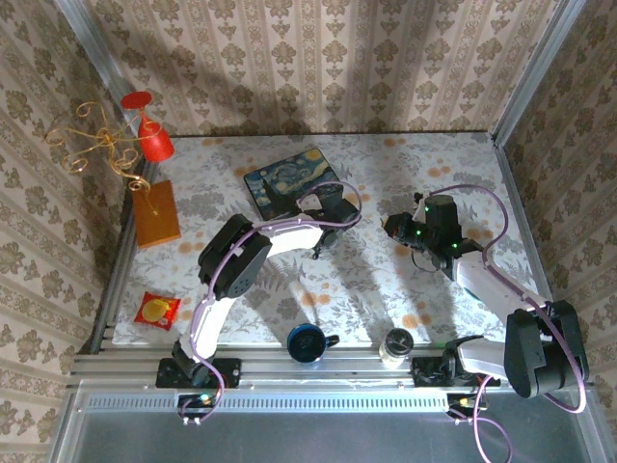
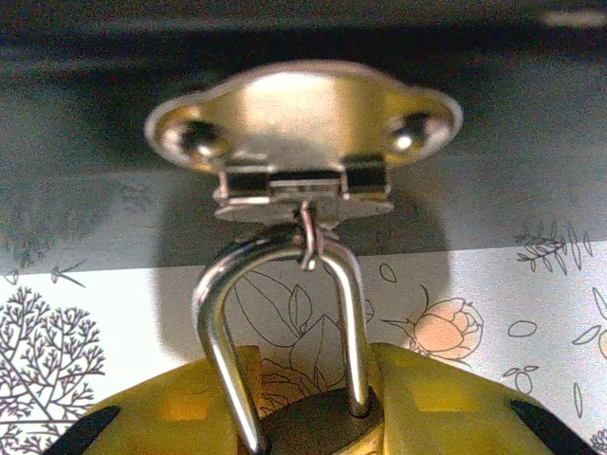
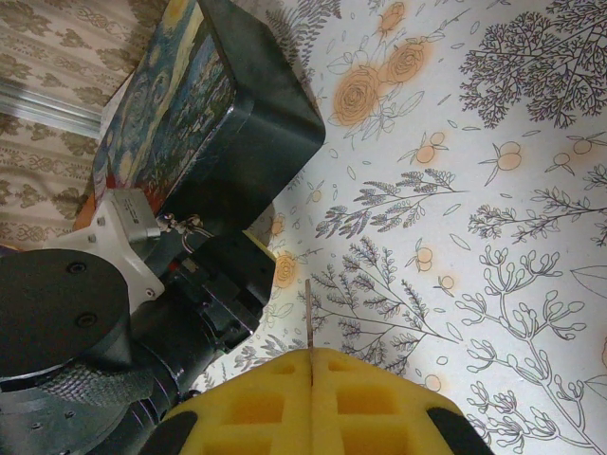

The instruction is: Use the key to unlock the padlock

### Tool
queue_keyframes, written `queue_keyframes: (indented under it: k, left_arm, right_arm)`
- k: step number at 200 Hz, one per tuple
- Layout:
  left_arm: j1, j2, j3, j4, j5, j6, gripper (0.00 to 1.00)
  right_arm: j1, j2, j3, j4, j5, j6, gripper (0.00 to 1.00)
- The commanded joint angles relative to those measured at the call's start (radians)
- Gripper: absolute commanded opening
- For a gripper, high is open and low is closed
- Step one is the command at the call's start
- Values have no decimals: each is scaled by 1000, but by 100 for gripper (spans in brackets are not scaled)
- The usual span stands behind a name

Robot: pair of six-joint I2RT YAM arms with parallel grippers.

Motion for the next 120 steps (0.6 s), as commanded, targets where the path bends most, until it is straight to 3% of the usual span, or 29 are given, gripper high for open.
queue_keyframes:
  k: [1, 55, 120]
  left_arm:
    - [7, -38, -30, -45, 64, 38, 29]
    - [35, -138, -61, 23, 256, 99, 28]
    - [66, -184, -76, 114, 462, 100, 28]
  right_arm:
    - [-5, -13, -10, 1, -7, 3, 0]
    - [-1, 2, -60, 71, -44, 4, 0]
    - [77, 141, -79, 266, -126, -35, 0]
